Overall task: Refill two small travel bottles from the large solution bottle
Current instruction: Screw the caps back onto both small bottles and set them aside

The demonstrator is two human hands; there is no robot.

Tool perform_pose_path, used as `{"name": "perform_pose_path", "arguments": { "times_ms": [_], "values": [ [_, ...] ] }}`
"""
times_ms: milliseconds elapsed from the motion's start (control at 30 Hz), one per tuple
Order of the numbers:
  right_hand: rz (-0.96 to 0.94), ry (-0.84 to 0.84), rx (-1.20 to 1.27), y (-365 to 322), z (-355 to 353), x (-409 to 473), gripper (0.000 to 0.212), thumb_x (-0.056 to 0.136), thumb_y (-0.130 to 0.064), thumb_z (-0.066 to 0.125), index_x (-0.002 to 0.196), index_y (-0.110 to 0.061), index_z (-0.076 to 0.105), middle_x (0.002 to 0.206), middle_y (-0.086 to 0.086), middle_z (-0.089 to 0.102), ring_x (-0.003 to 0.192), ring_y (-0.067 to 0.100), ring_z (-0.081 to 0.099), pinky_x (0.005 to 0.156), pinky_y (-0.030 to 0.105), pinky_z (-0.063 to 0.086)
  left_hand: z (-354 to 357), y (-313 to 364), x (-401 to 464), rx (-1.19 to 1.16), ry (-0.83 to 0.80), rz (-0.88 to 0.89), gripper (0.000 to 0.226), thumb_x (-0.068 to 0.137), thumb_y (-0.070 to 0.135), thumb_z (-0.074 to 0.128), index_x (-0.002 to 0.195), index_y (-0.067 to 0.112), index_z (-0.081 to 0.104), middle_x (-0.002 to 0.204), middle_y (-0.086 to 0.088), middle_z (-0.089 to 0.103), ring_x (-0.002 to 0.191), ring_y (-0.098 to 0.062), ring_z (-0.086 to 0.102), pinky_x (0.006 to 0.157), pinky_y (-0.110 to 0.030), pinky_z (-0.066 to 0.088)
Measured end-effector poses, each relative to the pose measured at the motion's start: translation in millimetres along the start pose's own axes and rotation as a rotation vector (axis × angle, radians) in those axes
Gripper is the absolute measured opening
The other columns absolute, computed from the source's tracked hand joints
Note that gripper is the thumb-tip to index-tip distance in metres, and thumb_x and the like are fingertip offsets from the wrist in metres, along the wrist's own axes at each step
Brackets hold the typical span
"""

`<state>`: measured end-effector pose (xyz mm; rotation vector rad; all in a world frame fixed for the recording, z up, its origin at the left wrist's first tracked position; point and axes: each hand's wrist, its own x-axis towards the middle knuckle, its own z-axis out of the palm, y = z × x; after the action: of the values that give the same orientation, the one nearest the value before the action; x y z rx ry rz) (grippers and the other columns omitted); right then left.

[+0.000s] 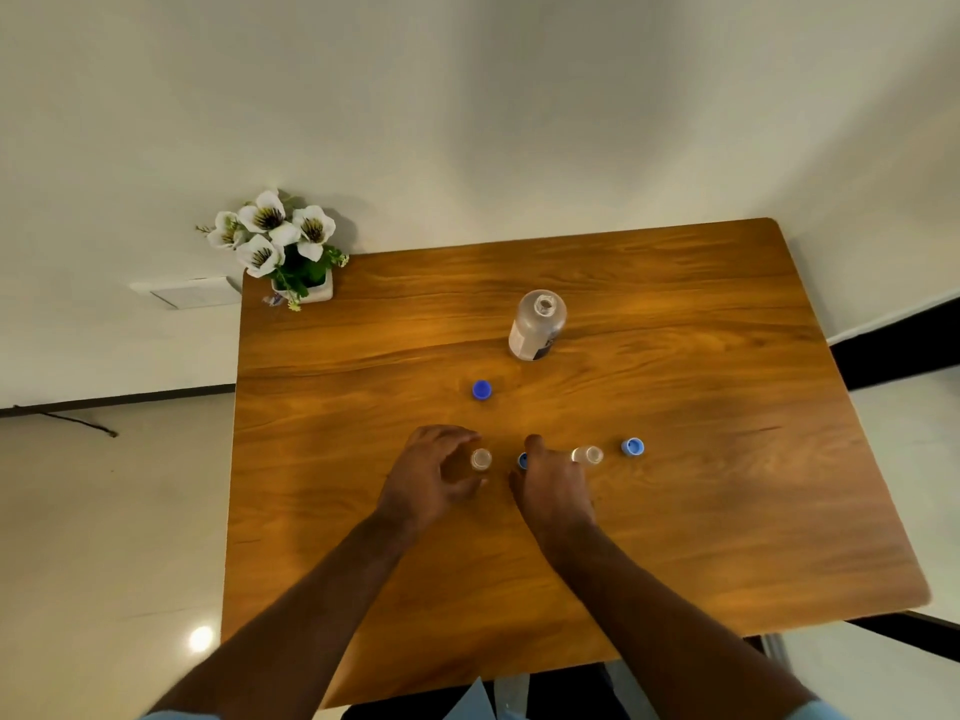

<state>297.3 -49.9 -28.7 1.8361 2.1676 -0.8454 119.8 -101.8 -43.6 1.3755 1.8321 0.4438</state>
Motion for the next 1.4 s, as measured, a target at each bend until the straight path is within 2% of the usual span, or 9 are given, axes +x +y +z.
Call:
{"name": "perform_pose_path", "arguments": {
  "times_ms": [200, 300, 467, 733, 833, 1000, 1133, 1300, 1400],
  "values": [
    [-0.087, 0.007, 0.015, 3.2, -4.8, -8.1, 0.02, 0.1, -0.032, 0.052, 0.115, -0.019, 0.053, 0.098, 0.003, 0.069, 0.081, 0.016, 0.065, 0.063, 0.029, 0.055, 5.3, 4.3, 2.4, -0.043, 0.03, 0.035, 0.044, 0.084, 0.033, 0.08, 0.126, 0.032, 0.068, 0.133, 0.012, 0.064, 0.127, -0.006, 0.048, 0.104, -0.027, 0.042],
    [-0.153, 0.036, 0.104, 3.5, -18.0, -24.6, 0.023, 0.097, -0.038, 0.055, 0.116, -0.024, 0.053, 0.096, -0.004, 0.067, 0.078, 0.008, 0.063, 0.061, 0.023, 0.053, 1.7, 8.8, 0.8, -0.113, 0.032, 0.045, 0.042, 0.084, 0.027, 0.081, 0.125, 0.027, 0.07, 0.131, 0.008, 0.068, 0.124, -0.009, 0.055, 0.107, -0.032, 0.046],
    [-0.252, 0.112, 0.39, 3.8, -49.2, -59.3, 0.027, 0.092, -0.026, 0.065, 0.119, -0.024, 0.063, 0.104, -0.012, 0.069, 0.091, 0.001, 0.065, 0.077, 0.018, 0.056, -13.3, 27.0, -6.9, -0.289, 0.121, 0.019, 0.043, 0.082, 0.026, 0.084, 0.123, 0.026, 0.073, 0.127, 0.01, 0.071, 0.115, -0.001, 0.062, 0.102, -0.024, 0.048],
    [-0.485, 0.285, 0.646, -6.8, -142.8, -81.6, 0.037, 0.085, -0.012, 0.073, 0.119, -0.028, 0.071, 0.11, -0.021, 0.066, 0.099, 0.001, 0.067, 0.079, 0.013, 0.053, -60.8, 97.4, -23.4, -0.592, 0.224, 0.121, 0.036, 0.081, 0.011, 0.085, 0.11, 0.03, 0.076, 0.11, 0.017, 0.076, 0.107, -0.001, 0.069, 0.091, -0.036, 0.06],
    [-0.546, 0.336, 0.625, -7.4, -193.7, -75.4, 0.037, 0.085, -0.009, 0.074, 0.117, -0.026, 0.072, 0.114, -0.021, 0.063, 0.099, -0.002, 0.065, 0.08, 0.015, 0.055, -83.3, 136.1, -28.1, -0.597, 0.321, 0.231, 0.041, 0.08, 0.009, 0.085, 0.105, 0.04, 0.076, 0.107, 0.02, 0.076, 0.103, 0.0, 0.07, 0.08, -0.03, 0.064],
    [-0.691, 0.387, 0.529, -18.4, -306.2, -78.1, 0.042, 0.08, -0.02, 0.08, 0.116, -0.036, 0.063, 0.097, -0.018, 0.072, 0.085, -0.002, 0.069, 0.074, 0.013, 0.055, -124.4, 211.0, -31.3, -0.627, 0.438, 0.378, 0.035, 0.08, 0.011, 0.086, 0.112, 0.022, 0.076, 0.107, 0.003, 0.079, 0.104, -0.013, 0.074, 0.092, -0.046, 0.061],
    [-0.841, 0.51, 0.43, -33.0, -405.6, -94.7, 0.03, 0.074, -0.018, 0.085, 0.097, -0.028, 0.069, 0.089, -0.013, 0.072, 0.076, 0.006, 0.068, 0.074, 0.026, 0.057, -160.4, 284.6, -36.3, -0.619, 0.531, 0.512, 0.031, 0.08, 0.012, 0.085, 0.109, 0.021, 0.079, 0.101, 0.001, 0.08, 0.098, -0.017, 0.075, 0.084, -0.05, 0.063],
    [-1.019, 0.488, 0.26, -54.1, -510.3, -129.1, 0.027, 0.082, -0.016, 0.079, 0.103, -0.032, 0.075, 0.107, -0.017, 0.07, 0.081, 0.005, 0.07, 0.076, 0.022, 0.055, -198.1, 369.0, -47.1, -0.59, 0.608, 0.657, 0.018, 0.082, 0.018, 0.084, 0.1, 0.022, 0.082, 0.088, 0.004, 0.081, 0.084, -0.012, 0.076, 0.074, -0.032, 0.065],
    [-1.102, 0.475, 0.069, -65.6, -554.0, -148.5, 0.026, 0.088, -0.015, 0.074, 0.108, -0.031, 0.075, 0.112, -0.014, 0.067, 0.096, 0.005, 0.066, 0.084, 0.018, 0.053, -214.7, 403.4, -54.6, -0.619, 0.639, 0.696, 0.022, 0.081, 0.011, 0.085, 0.103, 0.014, 0.081, 0.085, -0.001, 0.081, 0.077, -0.012, 0.075, 0.07, -0.031, 0.064]
  ]
}}
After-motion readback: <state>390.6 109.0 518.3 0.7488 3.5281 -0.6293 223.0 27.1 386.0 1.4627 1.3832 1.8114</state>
